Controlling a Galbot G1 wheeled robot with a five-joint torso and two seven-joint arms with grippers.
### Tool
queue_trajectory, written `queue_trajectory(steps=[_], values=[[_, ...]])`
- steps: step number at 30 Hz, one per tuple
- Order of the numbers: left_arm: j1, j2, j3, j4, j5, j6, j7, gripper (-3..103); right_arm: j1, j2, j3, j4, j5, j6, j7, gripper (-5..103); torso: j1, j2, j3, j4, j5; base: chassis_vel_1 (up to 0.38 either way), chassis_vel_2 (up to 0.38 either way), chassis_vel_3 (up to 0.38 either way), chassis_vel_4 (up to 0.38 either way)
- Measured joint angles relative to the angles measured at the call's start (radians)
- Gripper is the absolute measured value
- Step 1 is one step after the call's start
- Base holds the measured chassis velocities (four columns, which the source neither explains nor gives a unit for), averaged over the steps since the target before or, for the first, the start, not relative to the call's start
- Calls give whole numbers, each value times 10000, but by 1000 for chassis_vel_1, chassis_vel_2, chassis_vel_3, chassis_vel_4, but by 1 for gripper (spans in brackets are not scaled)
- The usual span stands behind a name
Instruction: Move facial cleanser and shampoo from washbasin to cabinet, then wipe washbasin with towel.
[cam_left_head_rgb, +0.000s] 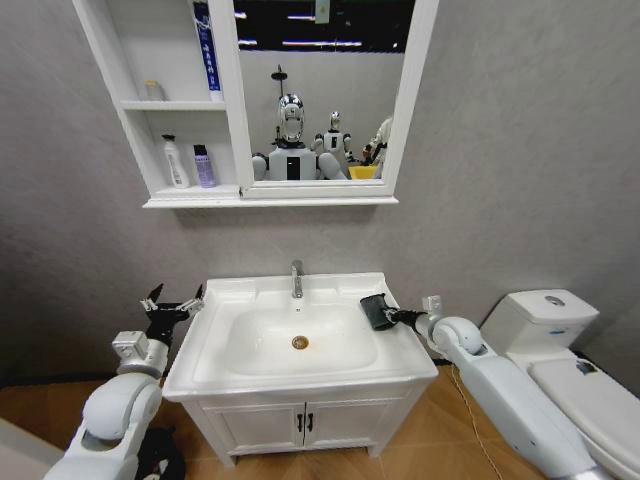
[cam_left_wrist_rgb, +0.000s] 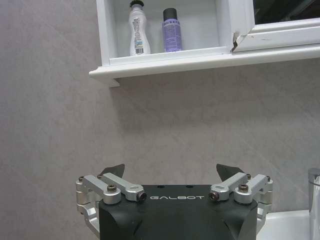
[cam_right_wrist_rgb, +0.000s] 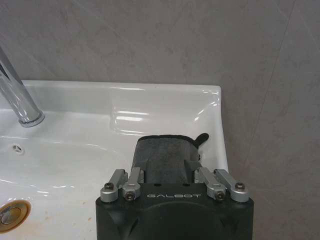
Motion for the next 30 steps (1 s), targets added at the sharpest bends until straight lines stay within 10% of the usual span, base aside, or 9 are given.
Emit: queue_trajectory(steps=[14,30], values=[[-206,11,221,179,37,11,-7,100,721,353,-767,-304,949,-229,1121,96,0,-1,1,1,0,0,0,0,0],[-406,59,107,388,-87,6,-47,100,1263,534,-1403,-799,1058,-530,1598,100,0,-2,1,-1,1,0,0,0,0]])
